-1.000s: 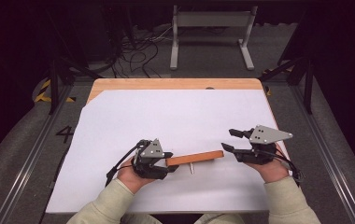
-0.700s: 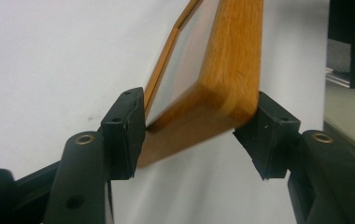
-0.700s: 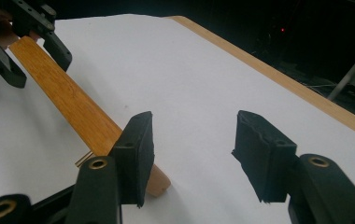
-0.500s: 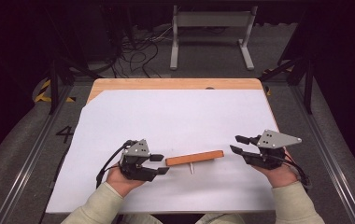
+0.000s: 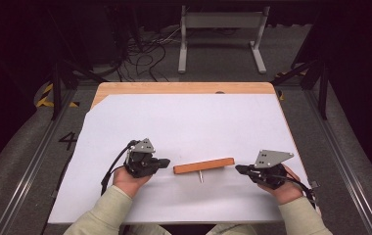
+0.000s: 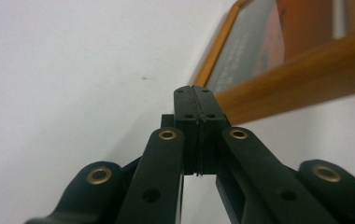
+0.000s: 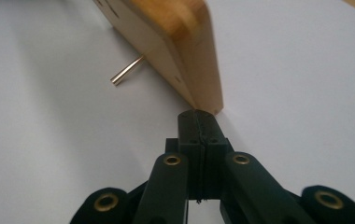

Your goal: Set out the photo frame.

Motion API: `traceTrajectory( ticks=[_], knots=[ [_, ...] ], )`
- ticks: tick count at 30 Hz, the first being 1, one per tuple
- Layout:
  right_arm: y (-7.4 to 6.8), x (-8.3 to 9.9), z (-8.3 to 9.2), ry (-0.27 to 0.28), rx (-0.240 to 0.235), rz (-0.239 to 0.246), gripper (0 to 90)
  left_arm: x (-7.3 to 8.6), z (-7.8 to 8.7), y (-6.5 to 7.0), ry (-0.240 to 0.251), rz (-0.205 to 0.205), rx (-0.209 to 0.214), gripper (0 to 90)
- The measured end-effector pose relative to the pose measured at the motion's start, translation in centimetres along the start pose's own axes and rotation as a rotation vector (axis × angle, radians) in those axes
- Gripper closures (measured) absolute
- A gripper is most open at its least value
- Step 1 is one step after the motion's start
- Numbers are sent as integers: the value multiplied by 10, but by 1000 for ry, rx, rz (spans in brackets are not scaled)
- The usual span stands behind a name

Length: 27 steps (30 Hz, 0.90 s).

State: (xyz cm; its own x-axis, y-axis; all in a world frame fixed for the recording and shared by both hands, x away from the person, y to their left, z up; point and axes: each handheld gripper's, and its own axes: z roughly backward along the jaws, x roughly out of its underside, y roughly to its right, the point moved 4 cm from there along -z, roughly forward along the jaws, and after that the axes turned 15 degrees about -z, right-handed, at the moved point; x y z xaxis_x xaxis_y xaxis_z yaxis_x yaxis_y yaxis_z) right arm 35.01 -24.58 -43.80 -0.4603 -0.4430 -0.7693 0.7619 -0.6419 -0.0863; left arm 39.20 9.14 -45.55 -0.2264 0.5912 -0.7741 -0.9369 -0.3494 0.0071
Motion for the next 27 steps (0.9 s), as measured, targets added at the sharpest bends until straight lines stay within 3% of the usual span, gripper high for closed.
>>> traceTrajectory(
  ticks=[6, 10, 15, 22, 26, 27],
  knots=[
    [0, 4, -6, -17, -8, -15, 898, 0, -21, -3, -33, 8, 26, 897],
    [3, 7, -4, -19, -8, -30, 898, 2, -23, -7, -30, 34, 56, 897],
    [8, 9, -2, -18, -3, -47, 898, 2, -23, -4, -39, 21, 69, 897],
    [13, 9, 4, -3, 10, -65, 898, 2, -23, 16, -77, -43, 162, 897],
    [14, 8, 7, 6, 13, -71, 898, -2, -28, 33, -94, -87, 236, 897],
    [14, 8, 7, 6, 13, -71, 898, -2, -28, 33, -94, -87, 236, 897]
  ],
)
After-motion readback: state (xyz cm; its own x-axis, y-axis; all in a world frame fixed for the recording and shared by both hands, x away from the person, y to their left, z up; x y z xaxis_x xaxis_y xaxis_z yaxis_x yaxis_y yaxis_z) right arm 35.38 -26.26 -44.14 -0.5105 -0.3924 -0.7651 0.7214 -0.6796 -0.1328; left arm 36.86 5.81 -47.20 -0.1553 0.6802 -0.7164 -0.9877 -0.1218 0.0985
